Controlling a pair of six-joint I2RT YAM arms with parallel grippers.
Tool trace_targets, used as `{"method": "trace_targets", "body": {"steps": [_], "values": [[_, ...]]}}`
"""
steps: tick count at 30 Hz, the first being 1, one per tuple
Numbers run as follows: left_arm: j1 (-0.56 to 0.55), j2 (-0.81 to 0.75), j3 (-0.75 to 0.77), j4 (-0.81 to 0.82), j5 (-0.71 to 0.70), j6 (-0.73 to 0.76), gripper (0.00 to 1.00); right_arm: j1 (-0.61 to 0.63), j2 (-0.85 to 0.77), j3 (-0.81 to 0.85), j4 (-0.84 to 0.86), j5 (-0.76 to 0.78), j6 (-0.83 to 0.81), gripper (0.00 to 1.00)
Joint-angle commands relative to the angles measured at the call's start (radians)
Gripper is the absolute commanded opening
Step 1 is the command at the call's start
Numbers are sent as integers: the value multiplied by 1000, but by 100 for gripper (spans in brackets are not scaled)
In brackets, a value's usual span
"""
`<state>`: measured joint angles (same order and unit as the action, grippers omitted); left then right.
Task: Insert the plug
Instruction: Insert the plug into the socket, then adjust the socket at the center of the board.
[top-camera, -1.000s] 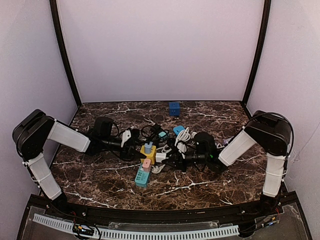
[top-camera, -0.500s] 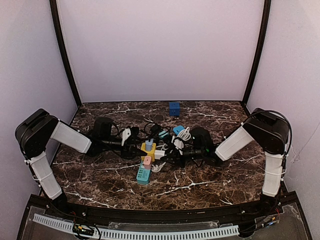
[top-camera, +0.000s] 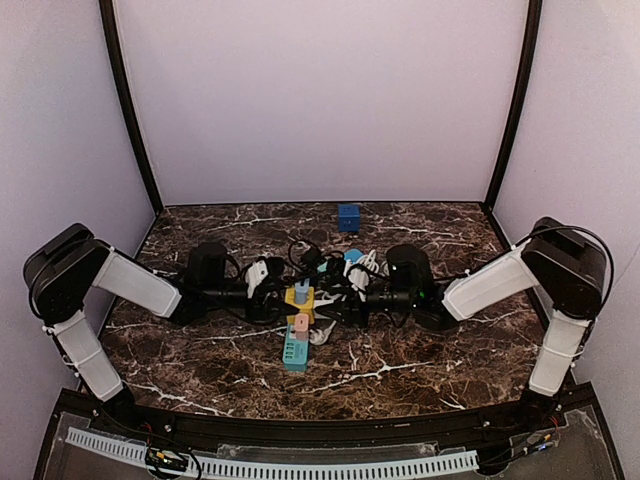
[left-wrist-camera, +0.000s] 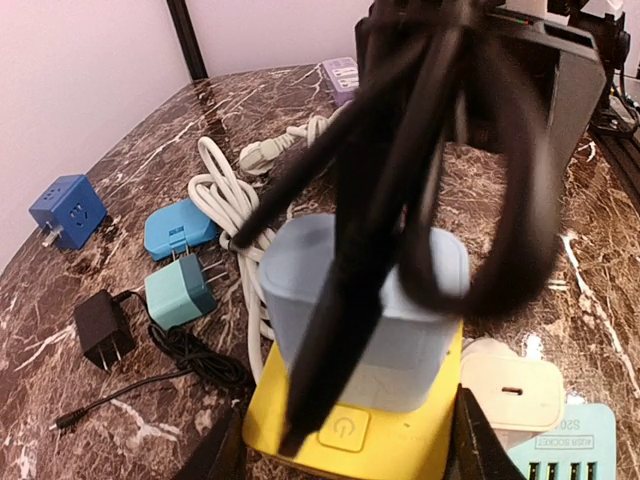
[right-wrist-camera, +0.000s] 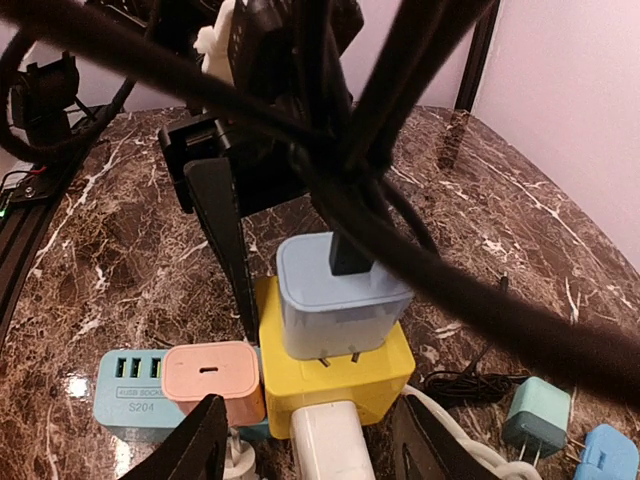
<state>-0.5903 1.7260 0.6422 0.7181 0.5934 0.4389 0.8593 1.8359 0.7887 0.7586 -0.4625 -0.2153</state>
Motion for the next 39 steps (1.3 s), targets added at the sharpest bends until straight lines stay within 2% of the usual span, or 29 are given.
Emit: {"method": "trace_targets", "body": {"steps": [1, 6, 12, 15, 21, 26, 31, 37, 39], "values": [[6, -6, -98, -195, -266, -17, 1, 3, -106, -55, -112, 47, -49, 58], [5, -90, -133, -202, -472, -195, 1, -3, -207, -66, -310, 114, -56, 60], [-18, -166, -171, -244, -822, -394, 1, -6, -258, -52, -310, 179, -24, 61], [-29, -216, -173, -300, -926, -446, 1, -6, -261, -43, -300, 212, 8, 63], [-61, -296, -247, -291, -929, -485, 1, -8, -158, 103, -441, 452, 168, 67], [-83, -341, -327, -239, -845, -487, 1, -8, -47, 267, -545, 420, 288, 68], [-94, -368, -365, -207, -752, -522, 1, -10, -27, 307, -601, 544, 323, 71], [-117, -385, -395, -185, -756, -525, 1, -12, -62, 316, -717, 675, 363, 74], [-117, -389, -412, -154, -742, -518, 9, -14, -78, 305, -729, 687, 371, 77]]}}
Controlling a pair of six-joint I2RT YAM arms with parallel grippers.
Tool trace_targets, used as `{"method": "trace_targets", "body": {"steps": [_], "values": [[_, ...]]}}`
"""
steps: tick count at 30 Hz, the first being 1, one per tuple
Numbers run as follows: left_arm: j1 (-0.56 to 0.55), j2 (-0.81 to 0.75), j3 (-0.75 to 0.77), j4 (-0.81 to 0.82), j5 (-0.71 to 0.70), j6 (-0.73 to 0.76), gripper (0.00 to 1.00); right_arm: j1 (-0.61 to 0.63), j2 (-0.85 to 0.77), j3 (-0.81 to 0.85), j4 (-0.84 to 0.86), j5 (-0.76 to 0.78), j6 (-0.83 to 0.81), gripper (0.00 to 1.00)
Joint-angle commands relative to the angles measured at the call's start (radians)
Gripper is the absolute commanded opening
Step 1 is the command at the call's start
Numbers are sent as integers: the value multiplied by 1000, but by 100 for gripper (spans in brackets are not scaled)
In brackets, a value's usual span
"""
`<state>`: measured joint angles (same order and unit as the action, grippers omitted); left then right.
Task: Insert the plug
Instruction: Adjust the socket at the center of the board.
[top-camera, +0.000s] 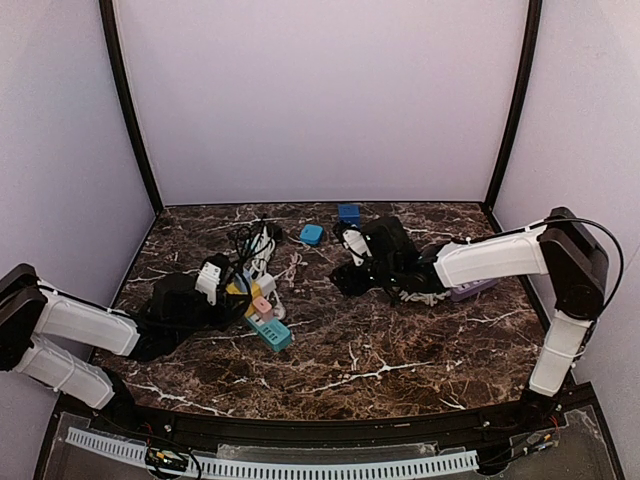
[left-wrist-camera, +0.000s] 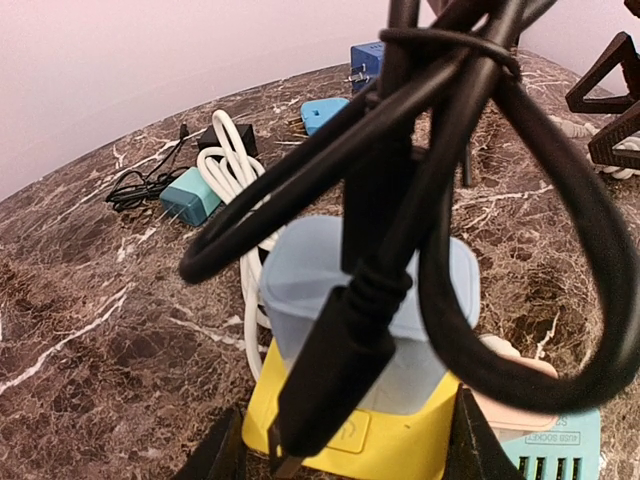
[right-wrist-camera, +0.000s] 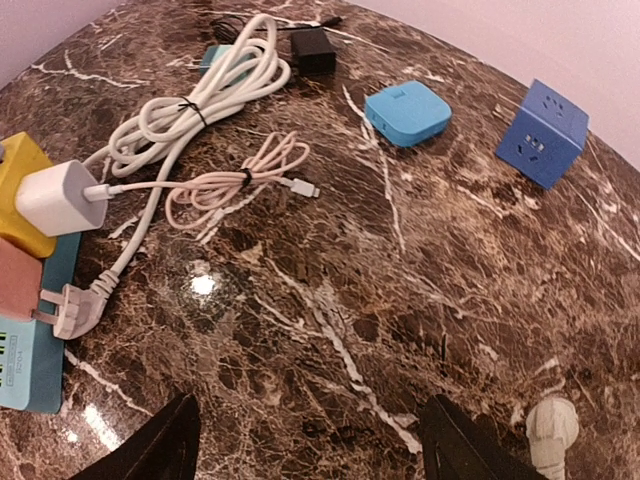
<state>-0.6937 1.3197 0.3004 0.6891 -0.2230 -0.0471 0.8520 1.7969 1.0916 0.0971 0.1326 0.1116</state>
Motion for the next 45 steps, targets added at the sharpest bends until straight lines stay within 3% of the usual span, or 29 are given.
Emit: {"method": "trace_targets", "body": {"steps": [1, 5, 7, 11, 16, 21, 23, 30, 39, 45], "values": [[-14, 17, -76, -107, 80, -30, 21, -7, -48, 1, -76, 97, 50, 79], [-13, 6, -79, -111, 94, -22, 58, -7, -77, -17, -94, 95, 74, 89], [-13, -12, -72, -133, 106, -13, 69, -8, -83, -16, -118, 87, 81, 92], [-14, -82, -54, -211, 150, 18, 81, -7, -100, -10, -139, 50, 85, 95], [-13, -226, -37, -345, 216, 22, 83, 8, -102, -13, -103, -51, 67, 97], [0, -388, -114, -370, 251, -18, 84, 99, -40, 5, 12, -98, 12, 97], [39, -440, -116, -367, 277, -26, 84, 155, 18, 29, 50, -103, 7, 97], [270, -561, -100, -457, 155, -151, 83, 298, 186, 143, 50, -73, 53, 97], [452, -724, -131, -474, 165, -194, 83, 337, 352, 311, -88, 10, 64, 91], [478, -761, -134, -471, 172, -198, 82, 337, 400, 353, -165, 60, 59, 84]]}}
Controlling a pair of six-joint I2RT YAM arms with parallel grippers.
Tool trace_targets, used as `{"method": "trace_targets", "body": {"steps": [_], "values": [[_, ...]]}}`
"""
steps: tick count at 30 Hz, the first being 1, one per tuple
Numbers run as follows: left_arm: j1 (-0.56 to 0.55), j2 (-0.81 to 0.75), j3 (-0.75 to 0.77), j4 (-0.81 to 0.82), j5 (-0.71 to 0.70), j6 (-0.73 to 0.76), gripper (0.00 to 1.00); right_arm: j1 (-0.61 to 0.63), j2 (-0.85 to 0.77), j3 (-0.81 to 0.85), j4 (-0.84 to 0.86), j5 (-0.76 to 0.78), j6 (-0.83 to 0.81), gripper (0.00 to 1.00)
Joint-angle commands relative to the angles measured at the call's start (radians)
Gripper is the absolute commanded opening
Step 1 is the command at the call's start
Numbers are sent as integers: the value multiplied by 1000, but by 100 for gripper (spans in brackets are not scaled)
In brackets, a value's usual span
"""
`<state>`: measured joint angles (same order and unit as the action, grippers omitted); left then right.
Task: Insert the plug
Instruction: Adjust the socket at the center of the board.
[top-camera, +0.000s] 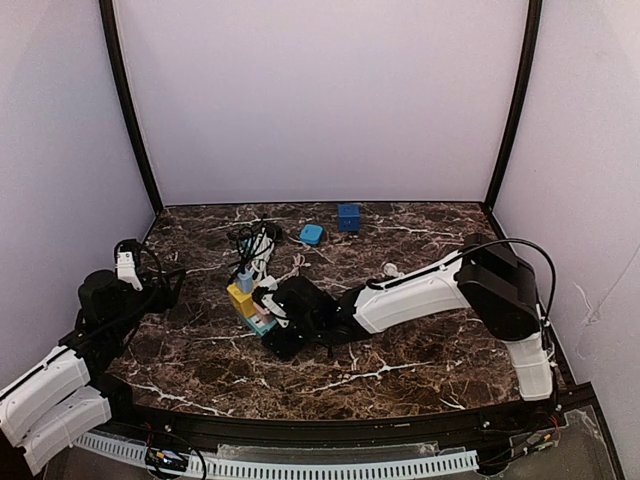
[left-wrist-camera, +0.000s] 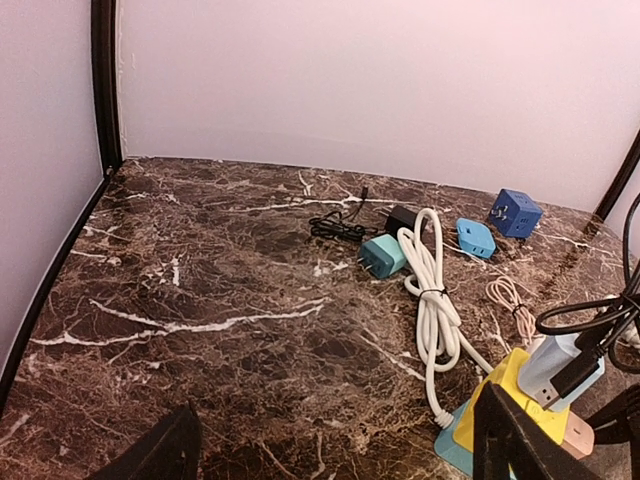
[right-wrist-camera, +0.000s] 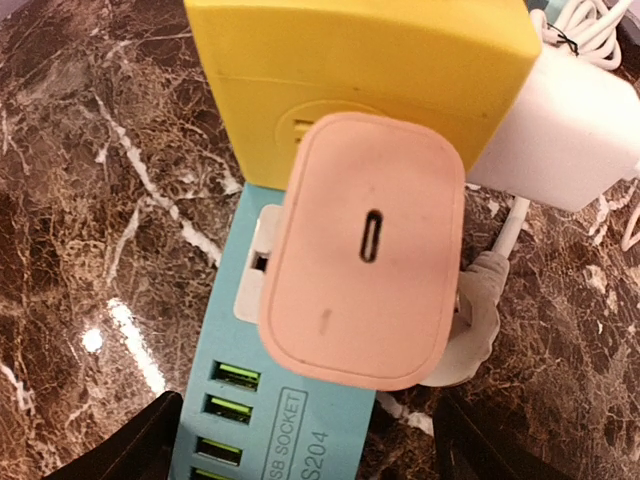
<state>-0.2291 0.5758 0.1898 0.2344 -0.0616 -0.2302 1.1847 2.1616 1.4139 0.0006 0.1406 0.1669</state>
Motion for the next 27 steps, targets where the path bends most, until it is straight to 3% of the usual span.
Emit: {"method": "trace_targets", "body": {"steps": [1, 5, 8, 15, 22, 27], "values": [[14, -20, -24, -16, 14, -15, 82, 4, 38, 29, -72, 51, 5, 80], [17, -25, -26, -11, 21, -15, 81, 3, 31, 4, -79, 43, 8, 67], [18, -25, -26, -12, 19, -15, 81, 0, 5, -37, -69, 29, -10, 51], [24, -19, -27, -11, 23, -14, 81, -1, -106, -199, 26, -130, -184, 24], [32, -12, -29, -12, 28, -11, 81, 0, -198, -302, 7, -407, -392, 17], [34, -3, -30, -11, 31, -13, 81, -10, -259, -384, -30, -447, -537, 15]]}}
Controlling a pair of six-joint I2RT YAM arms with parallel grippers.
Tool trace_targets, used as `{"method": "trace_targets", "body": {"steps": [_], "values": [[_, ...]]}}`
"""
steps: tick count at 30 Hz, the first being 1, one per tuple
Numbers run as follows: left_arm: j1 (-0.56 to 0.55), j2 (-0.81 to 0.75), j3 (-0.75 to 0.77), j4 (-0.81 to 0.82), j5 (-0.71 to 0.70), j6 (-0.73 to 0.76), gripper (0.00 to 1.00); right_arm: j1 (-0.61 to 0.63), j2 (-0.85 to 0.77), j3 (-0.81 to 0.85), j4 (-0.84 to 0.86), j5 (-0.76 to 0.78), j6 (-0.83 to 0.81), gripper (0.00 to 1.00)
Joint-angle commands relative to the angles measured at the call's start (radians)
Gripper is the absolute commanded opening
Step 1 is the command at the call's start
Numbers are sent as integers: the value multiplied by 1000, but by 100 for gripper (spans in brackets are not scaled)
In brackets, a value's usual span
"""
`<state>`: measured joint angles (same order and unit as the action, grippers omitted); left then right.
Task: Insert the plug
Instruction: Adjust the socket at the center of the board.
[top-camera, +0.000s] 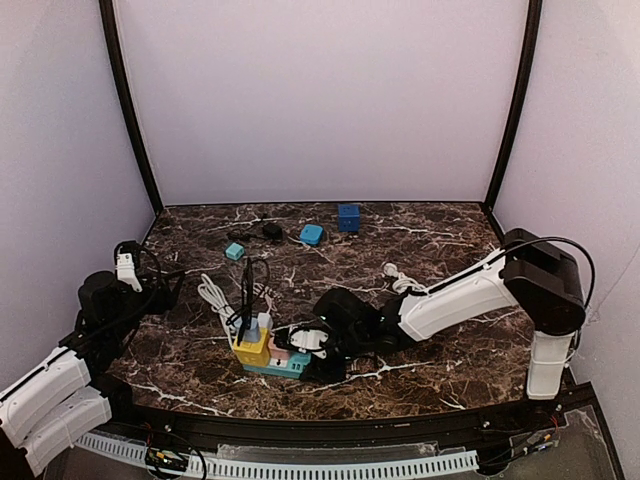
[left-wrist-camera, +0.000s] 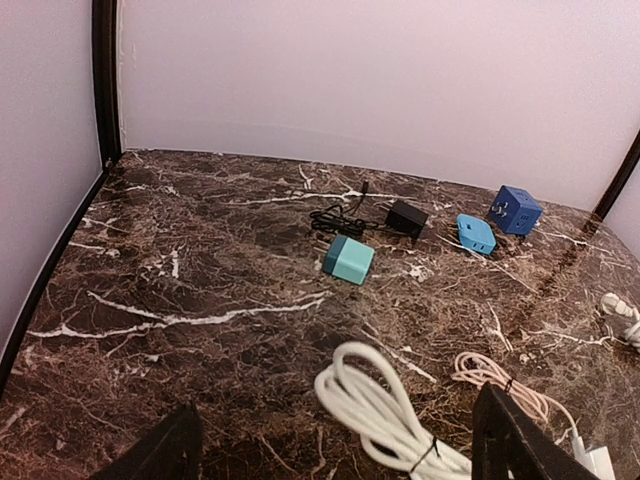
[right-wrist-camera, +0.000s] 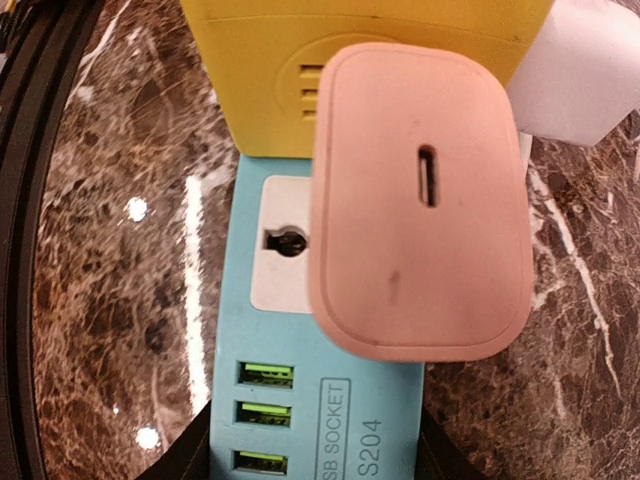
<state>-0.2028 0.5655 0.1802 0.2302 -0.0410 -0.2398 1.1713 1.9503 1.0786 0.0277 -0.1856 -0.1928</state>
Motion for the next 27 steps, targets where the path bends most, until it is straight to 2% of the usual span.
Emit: {"method": "trace_targets", "body": {"steps": [1, 11, 16, 19, 20, 22, 27], "values": [[7, 10, -21, -6, 11, -5, 81, -6, -51, -52, -72, -117, -197, 15], [12, 25, -21, -6, 19, -8, 81, -126, 48, 53, -152, -144, -385, 18], [14, 28, -21, -6, 21, -11, 81, -173, 99, 140, -164, -140, -497, 26], [21, 26, -21, -5, 22, -12, 81, -192, 104, 172, -173, -145, -528, 41], [22, 24, -21, -5, 22, -13, 81, -195, 102, 176, -174, -143, -536, 53], [25, 23, -22, -4, 21, -13, 81, -196, 92, 181, -175, -137, -537, 65], [31, 31, -21, 1, 28, -15, 81, -196, 29, 154, -144, -138, -511, 74]]}}
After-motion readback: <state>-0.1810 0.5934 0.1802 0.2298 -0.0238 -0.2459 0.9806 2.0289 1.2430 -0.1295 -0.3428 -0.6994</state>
